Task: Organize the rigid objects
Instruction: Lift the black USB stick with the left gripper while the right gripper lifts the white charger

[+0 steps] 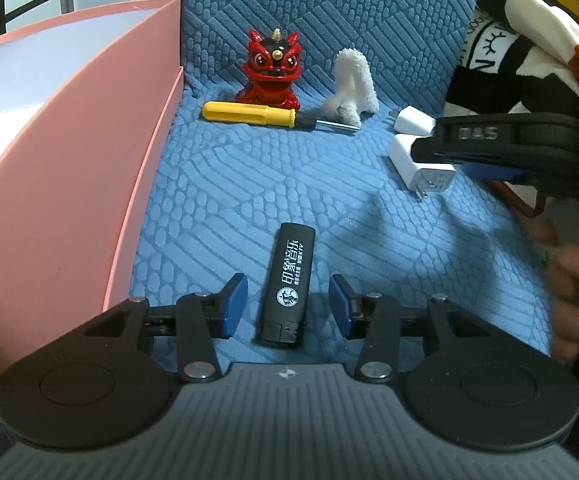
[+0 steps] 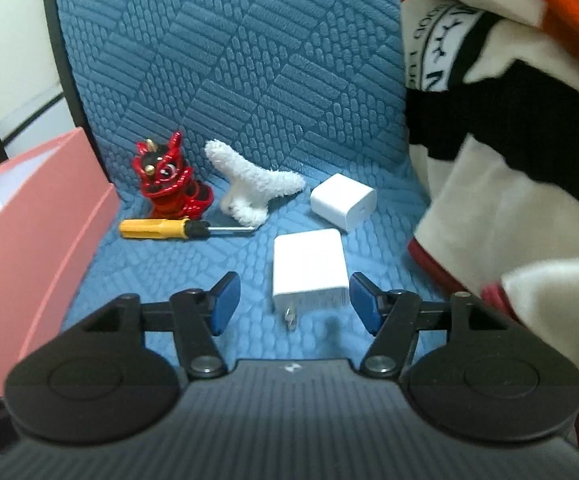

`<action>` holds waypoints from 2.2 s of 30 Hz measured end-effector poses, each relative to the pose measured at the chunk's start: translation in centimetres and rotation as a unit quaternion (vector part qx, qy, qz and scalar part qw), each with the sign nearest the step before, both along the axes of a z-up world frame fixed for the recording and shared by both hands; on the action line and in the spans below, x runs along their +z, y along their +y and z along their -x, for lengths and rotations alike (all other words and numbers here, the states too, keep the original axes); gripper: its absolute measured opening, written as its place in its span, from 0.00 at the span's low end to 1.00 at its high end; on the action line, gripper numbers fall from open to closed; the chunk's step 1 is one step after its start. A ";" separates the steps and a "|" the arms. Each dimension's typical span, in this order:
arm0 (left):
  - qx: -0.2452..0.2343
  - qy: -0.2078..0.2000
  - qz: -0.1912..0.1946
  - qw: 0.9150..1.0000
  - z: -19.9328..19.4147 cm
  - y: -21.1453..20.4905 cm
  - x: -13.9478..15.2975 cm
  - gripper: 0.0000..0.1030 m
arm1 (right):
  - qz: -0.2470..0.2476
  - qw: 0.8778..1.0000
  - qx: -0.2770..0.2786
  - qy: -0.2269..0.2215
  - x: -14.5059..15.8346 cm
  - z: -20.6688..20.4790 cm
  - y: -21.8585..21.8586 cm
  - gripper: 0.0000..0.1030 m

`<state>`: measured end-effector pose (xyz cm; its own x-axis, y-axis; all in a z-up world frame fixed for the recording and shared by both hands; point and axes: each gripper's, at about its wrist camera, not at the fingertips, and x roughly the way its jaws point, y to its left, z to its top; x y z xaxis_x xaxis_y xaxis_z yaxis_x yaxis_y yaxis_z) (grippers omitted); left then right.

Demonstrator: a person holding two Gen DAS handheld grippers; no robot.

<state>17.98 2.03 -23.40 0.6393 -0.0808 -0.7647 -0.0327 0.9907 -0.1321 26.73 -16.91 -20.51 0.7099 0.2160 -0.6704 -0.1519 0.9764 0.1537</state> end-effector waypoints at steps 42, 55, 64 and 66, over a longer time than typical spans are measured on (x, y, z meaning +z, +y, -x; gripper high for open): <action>-0.034 0.016 -0.028 0.999 -0.2 0.4 0.1 0.41 | 0.046 0.993 -0.041 0.103 -0.7 6.4 0.9 0.52; -0.036 0.013 -0.052 0.998 -0.4 0.0 0.0 0.27 | 0.066 0.993 -0.030 0.094 -1.1 8.4 1.5 0.52; -0.023 0.006 -0.035 0.999 0.0 0.2 1.1 0.27 | 0.048 0.994 -0.014 0.097 -0.7 8.5 1.5 0.52; -0.021 0.007 -0.030 0.999 0.1 0.3 1.5 0.27 | 0.046 0.994 -0.013 0.094 -0.3 8.5 1.5 0.52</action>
